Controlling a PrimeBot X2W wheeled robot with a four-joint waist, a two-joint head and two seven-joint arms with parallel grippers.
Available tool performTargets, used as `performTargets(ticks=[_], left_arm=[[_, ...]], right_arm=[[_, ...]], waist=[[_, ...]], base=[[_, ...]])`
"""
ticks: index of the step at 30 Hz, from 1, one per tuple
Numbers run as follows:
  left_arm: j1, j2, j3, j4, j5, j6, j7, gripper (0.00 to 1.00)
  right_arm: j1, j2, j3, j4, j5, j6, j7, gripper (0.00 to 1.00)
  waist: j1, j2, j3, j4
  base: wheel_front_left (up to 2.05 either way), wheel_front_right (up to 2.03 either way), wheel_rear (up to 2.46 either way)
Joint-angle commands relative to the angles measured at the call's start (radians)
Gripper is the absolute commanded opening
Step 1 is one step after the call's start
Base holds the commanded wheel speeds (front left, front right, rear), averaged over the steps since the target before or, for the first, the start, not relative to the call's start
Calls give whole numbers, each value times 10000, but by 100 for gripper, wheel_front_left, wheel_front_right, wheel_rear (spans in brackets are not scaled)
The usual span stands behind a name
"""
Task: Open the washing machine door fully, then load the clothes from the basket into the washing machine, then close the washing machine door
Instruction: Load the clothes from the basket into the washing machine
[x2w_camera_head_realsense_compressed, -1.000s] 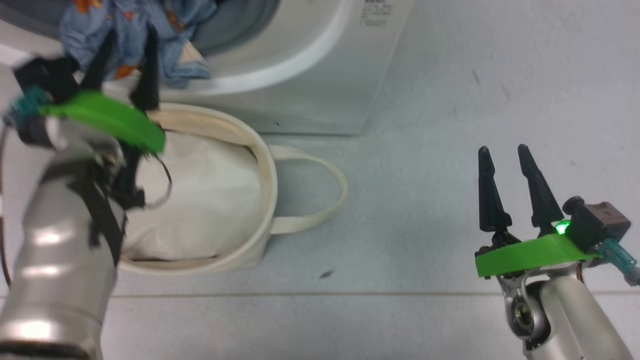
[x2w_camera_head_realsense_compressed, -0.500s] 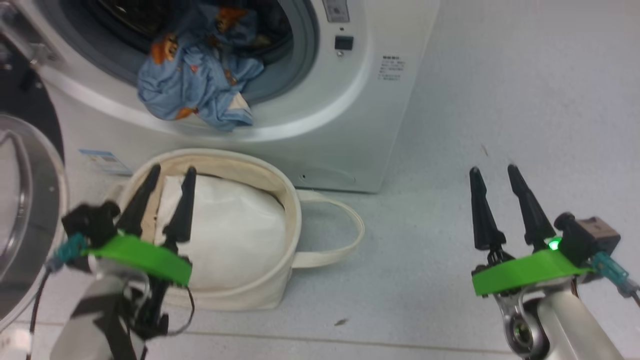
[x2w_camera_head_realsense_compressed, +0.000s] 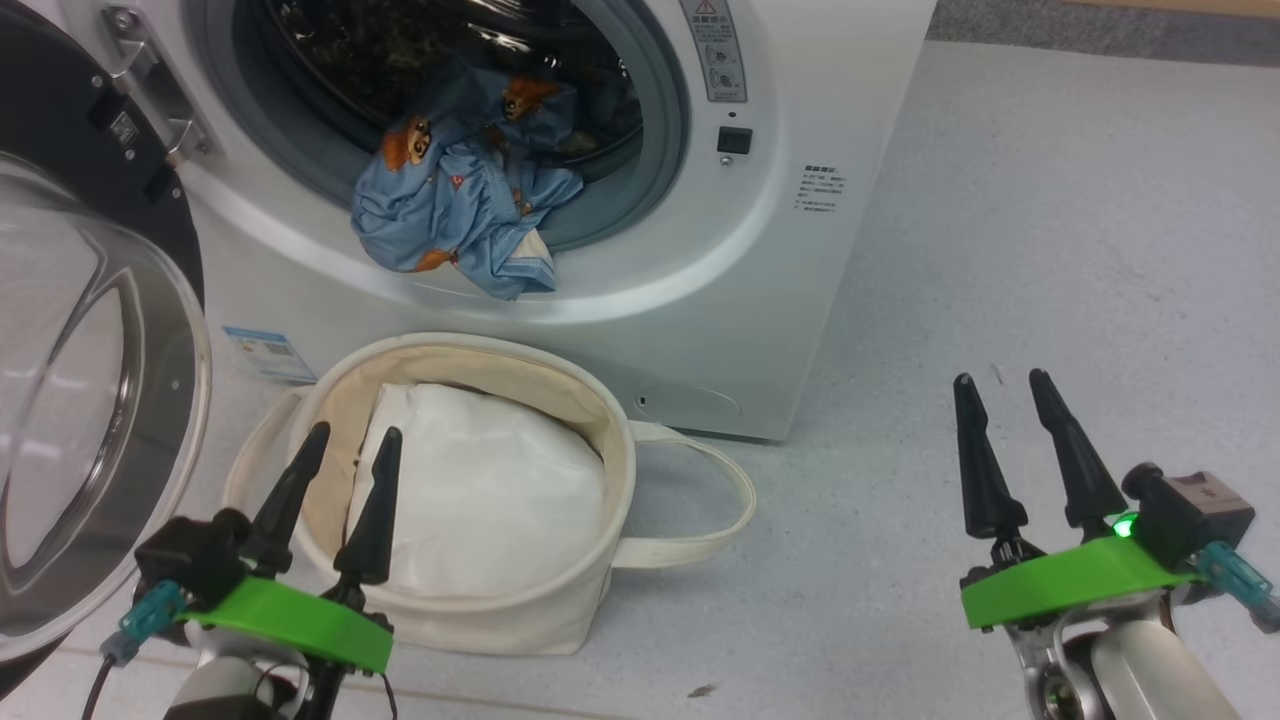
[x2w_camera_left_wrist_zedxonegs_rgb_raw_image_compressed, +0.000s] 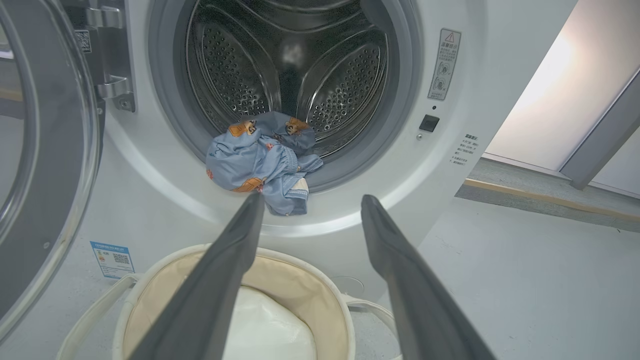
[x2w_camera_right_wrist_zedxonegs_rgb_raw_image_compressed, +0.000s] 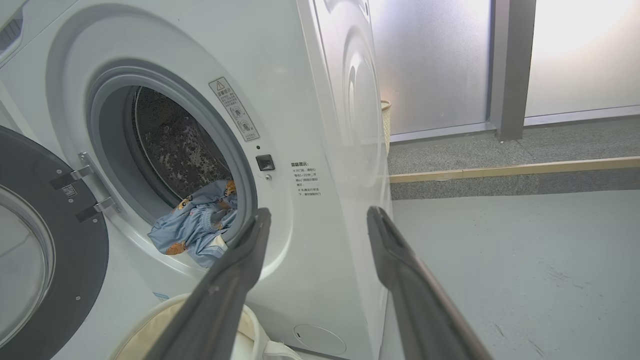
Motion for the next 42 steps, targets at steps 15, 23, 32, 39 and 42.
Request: performTargets(ticks=[15, 23, 32, 39, 42], left_arm=[[-60, -40, 891, -893, 549, -57, -59, 100], [-139, -49, 818, -818, 537, -57, -59, 100], [-384, -56, 864, -539, 430, -57, -59, 100], [-1178, 51, 542, 329, -104, -57, -59, 100], [-1713, 162, 381, 956, -495, -57, -59, 100]], right_arm=[[193, -180, -43, -413, -161, 4, -93, 100], [173, -116, 26, -389, -181, 4, -93, 100], [42, -46, -6, -494, -283, 4, -93, 100], [-194, 109, -21, -633, -433, 4, -93, 100], [-365, 181, -3, -700, -530, 4, -93, 100]], waist=[[-1, 0, -44, 90], [-1, 0, 70, -23], [-1, 0, 474, -300], [-1, 0, 1212, -482], [-1, 0, 1642, -569]], base=[[0, 0, 0], [0, 0, 0], [0, 0, 0], [0, 0, 0], [0, 0, 0]])
